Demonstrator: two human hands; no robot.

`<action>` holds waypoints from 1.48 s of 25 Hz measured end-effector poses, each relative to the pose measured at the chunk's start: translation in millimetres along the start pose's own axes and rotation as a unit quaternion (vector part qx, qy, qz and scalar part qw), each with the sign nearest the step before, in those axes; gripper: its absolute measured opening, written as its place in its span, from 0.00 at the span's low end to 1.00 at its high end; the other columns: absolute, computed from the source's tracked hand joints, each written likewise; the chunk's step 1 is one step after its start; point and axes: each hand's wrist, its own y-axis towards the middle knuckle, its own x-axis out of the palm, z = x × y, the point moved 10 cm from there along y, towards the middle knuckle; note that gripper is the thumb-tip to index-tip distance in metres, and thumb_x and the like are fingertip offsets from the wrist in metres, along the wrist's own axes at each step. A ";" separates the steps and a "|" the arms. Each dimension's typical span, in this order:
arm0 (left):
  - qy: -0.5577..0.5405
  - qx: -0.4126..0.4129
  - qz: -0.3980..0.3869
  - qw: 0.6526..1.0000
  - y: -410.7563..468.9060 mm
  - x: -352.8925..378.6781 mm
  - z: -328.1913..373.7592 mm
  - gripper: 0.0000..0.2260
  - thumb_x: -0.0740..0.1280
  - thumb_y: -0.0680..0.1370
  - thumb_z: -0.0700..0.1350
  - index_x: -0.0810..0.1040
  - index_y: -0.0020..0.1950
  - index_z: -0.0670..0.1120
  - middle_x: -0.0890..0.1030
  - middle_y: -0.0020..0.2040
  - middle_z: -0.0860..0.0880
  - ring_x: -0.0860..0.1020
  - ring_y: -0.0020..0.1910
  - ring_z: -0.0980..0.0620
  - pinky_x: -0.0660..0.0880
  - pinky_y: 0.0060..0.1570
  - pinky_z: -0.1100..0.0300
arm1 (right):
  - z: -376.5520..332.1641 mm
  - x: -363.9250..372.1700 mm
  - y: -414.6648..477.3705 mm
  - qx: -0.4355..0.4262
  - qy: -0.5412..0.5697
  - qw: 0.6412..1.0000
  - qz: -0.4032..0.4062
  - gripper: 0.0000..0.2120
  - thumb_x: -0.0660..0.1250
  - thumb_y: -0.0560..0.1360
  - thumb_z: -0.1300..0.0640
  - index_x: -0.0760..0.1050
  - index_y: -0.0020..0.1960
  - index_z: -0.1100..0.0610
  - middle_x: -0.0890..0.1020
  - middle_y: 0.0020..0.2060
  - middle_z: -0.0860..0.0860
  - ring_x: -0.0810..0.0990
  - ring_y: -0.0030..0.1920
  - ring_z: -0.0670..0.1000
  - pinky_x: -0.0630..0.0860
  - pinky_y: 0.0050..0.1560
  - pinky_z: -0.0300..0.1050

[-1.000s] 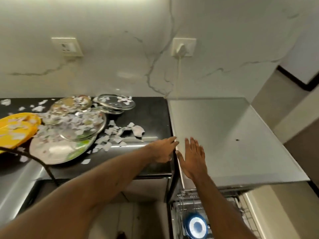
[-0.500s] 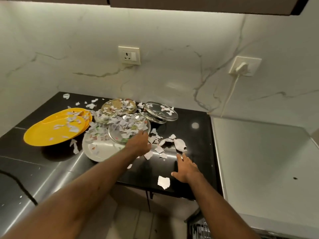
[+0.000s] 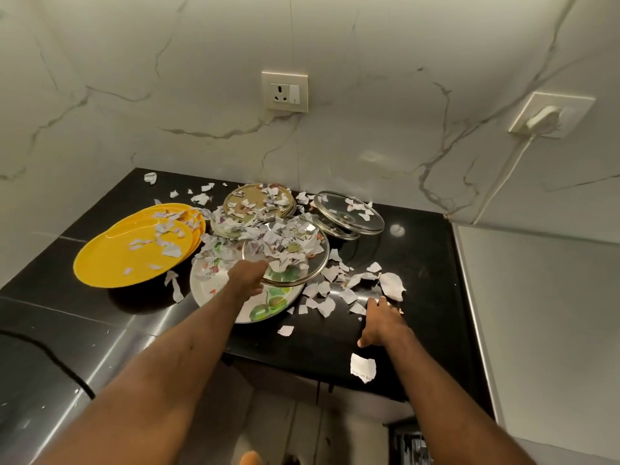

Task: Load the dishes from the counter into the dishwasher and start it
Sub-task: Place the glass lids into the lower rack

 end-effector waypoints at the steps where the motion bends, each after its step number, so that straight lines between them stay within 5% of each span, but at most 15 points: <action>1: -0.067 -0.021 -0.025 0.997 0.4 7.1 -6.1 0.14 0.69 0.79 0.44 0.77 0.61 0.38 0.79 0.45 0.41 0.80 0.43 0.45 0.81 0.39 0.53 | -0.7 -1.3 -0.9 0.004 0.000 1.000 -0.002 0.53 0.84 0.65 0.47 0.59 0.81 0.54 0.59 0.81 0.57 0.64 0.78 0.65 0.72 0.73 0.63; 4: -0.187 -0.052 -0.057 0.979 -0.7 20.0 -12.7 0.04 0.67 0.79 0.35 0.78 0.53 0.39 0.81 0.49 0.39 0.81 0.47 0.45 0.81 0.46 0.51 | -0.4 -4.7 -2.6 0.011 -0.004 1.000 -0.002 0.52 0.85 0.64 0.47 0.61 0.79 0.55 0.62 0.79 0.57 0.67 0.76 0.64 0.73 0.71 0.63; 7: -0.233 -0.064 -0.069 0.968 -5.9 27.3 -15.7 0.06 0.64 0.78 0.30 0.77 0.47 0.39 0.83 0.43 0.41 0.83 0.41 0.47 0.79 0.42 0.54 | -1.4 -6.7 -5.6 0.016 -0.005 1.000 0.002 0.52 0.85 0.65 0.47 0.60 0.79 0.56 0.63 0.79 0.56 0.68 0.76 0.64 0.74 0.71 0.62; 16: -0.256 -0.038 -0.070 0.963 -10.1 19.6 -34.6 0.13 0.67 0.73 0.30 0.81 0.55 0.39 0.86 0.45 0.42 0.86 0.44 0.44 0.82 0.42 0.54 | 4.9 -9.4 -16.9 0.009 0.048 0.999 0.020 0.53 0.84 0.66 0.46 0.58 0.81 0.51 0.57 0.83 0.53 0.65 0.79 0.63 0.70 0.74 0.62; 19: -0.244 -0.001 -0.073 0.967 -17.2 7.4 -25.6 0.12 0.66 0.74 0.32 0.80 0.55 0.40 0.86 0.44 0.43 0.87 0.42 0.44 0.82 0.41 0.54 | 4.5 -14.4 -25.5 -0.011 0.120 0.992 0.040 0.43 0.79 0.71 0.44 0.63 0.79 0.51 0.66 0.79 0.53 0.70 0.76 0.58 0.70 0.74 0.58; 22: -0.211 0.049 -0.073 0.973 -19.5 -2.8 -14.1 0.10 0.65 0.77 0.35 0.80 0.56 0.40 0.87 0.48 0.42 0.87 0.45 0.42 0.84 0.46 0.50 | -25.2 -62.5 -58.2 -0.113 0.328 0.919 0.189 0.27 0.68 0.80 0.38 0.72 0.76 0.47 0.76 0.73 0.48 0.75 0.71 0.52 0.74 0.71 0.55; 25: -0.174 0.101 -0.069 0.977 -27.3 -5.4 -0.6 0.10 0.62 0.80 0.40 0.79 0.57 0.38 0.85 0.46 0.41 0.87 0.42 0.42 0.83 0.42 0.50 | -99.6 -93.6 -95.7 -0.290 0.430 0.850 0.093 0.22 0.56 0.83 0.34 0.76 0.72 0.39 0.76 0.73 0.43 0.72 0.73 0.46 0.70 0.73 0.53; 29: -0.136 0.143 -0.040 0.980 -41.1 -8.9 12.8 0.20 0.60 0.85 0.54 0.80 0.52 0.39 0.84 0.43 0.41 0.85 0.37 0.43 0.82 0.35 0.50 | -166.9 -77.0 -113.9 -0.368 0.275 0.885 -0.079 0.25 0.46 0.85 0.32 0.65 0.78 0.34 0.63 0.82 0.47 0.62 0.79 0.49 0.58 0.77 0.54; 32: -0.113 0.171 -0.073 0.976 -50.5 -9.3 20.7 0.26 0.59 0.85 0.60 0.82 0.48 0.39 0.86 0.41 0.42 0.86 0.38 0.39 0.83 0.37 0.46 | -189.7 -70.9 -99.5 -0.401 0.153 0.901 -0.060 0.26 0.42 0.86 0.35 0.48 0.83 0.35 0.50 0.84 0.42 0.47 0.81 0.42 0.42 0.81 0.51; 37: -0.097 0.158 -0.119 0.975 -61.5 -19.6 21.7 0.25 0.58 0.86 0.59 0.79 0.53 0.37 0.86 0.42 0.39 0.85 0.36 0.37 0.80 0.33 0.53 | -210.1 -74.8 -60.9 -0.381 0.056 0.923 0.006 0.29 0.38 0.85 0.36 0.38 0.84 0.40 0.38 0.82 0.40 0.35 0.81 0.44 0.34 0.82 0.56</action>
